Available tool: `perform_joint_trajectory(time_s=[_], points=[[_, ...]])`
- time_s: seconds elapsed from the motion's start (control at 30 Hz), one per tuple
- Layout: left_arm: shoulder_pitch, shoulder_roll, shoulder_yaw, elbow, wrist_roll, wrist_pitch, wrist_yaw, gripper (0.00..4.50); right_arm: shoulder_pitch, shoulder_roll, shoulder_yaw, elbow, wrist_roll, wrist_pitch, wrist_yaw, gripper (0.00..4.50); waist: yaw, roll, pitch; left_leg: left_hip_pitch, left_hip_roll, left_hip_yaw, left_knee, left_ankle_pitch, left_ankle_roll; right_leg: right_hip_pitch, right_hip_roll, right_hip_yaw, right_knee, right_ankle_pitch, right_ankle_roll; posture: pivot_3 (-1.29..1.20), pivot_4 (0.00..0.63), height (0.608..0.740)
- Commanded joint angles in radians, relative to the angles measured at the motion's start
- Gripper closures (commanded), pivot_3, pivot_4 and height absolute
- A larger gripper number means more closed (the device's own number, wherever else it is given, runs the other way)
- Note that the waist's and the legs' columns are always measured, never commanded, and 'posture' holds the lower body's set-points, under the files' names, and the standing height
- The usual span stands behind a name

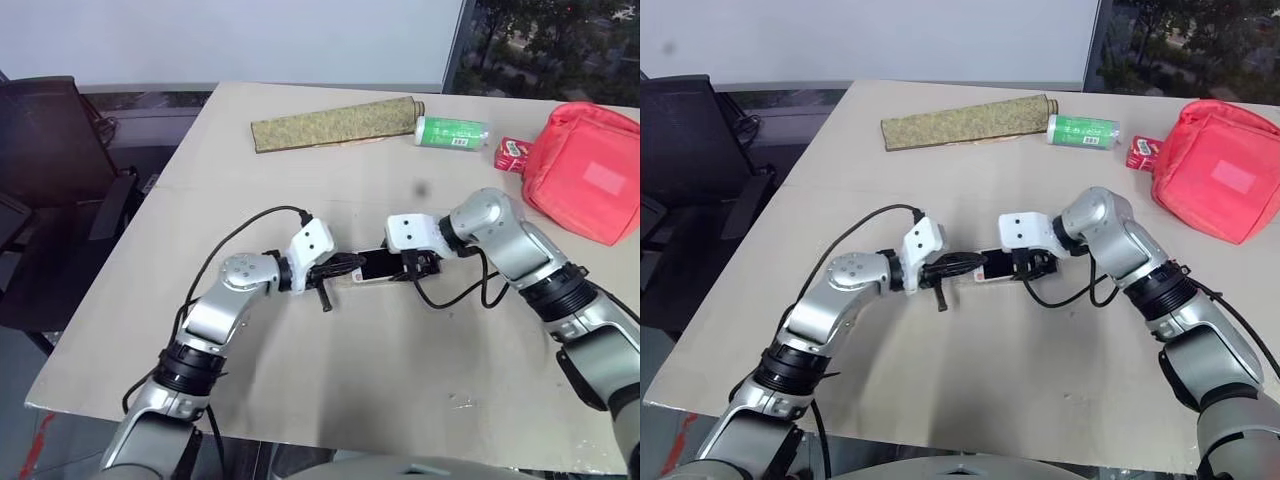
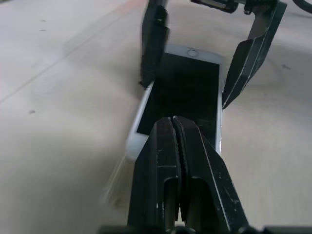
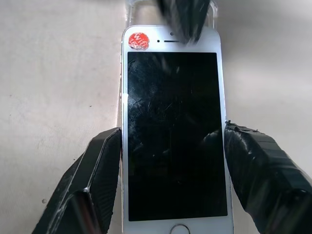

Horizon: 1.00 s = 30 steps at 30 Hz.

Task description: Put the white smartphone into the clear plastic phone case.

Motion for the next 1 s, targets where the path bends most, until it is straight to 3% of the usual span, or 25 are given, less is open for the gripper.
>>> perform_joint_trajectory(time_s=[0.03, 0.5, 1.0], points=[[-0.024, -0.014, -0.013, 0.023, 0.022, -0.033, -0.013, 4.47, -0.001, -0.006, 0.001, -0.059, -0.014, 0.04, -0.008, 1.73, -0.002, 0.0, 0.0, 0.0, 0.0, 0.0, 0.0, 0.0, 0.0, 0.0, 0.0, 0.0, 0.0, 0.0, 0.0, 0.0, 0.15, 0.74], [-0.034, -0.021, -0.082, 0.137, 0.132, -0.041, -0.037, 4.47, 0.023, 0.035, 0.045, -0.157, -0.032, 0.183, -0.025, 1.73, -0.016, -0.001, -0.002, 0.002, 0.0, 0.0, 0.0, 0.0, 0.0, 0.001, 0.0, 0.0, 0.001, 0.0, 0.0, 0.0, 0.15, 0.74], [0.001, -0.017, -0.124, 0.159, 0.159, 0.019, -0.061, 4.5, 0.008, 0.06, 0.022, -0.14, -0.009, 0.155, -0.052, 1.73, -0.023, -0.001, -0.004, 0.012, 0.0, 0.001, -0.001, -0.002, 0.004, 0.009, 0.001, 0.002, 0.002, 0.0, 0.0, 0.0, 0.15, 0.74]])
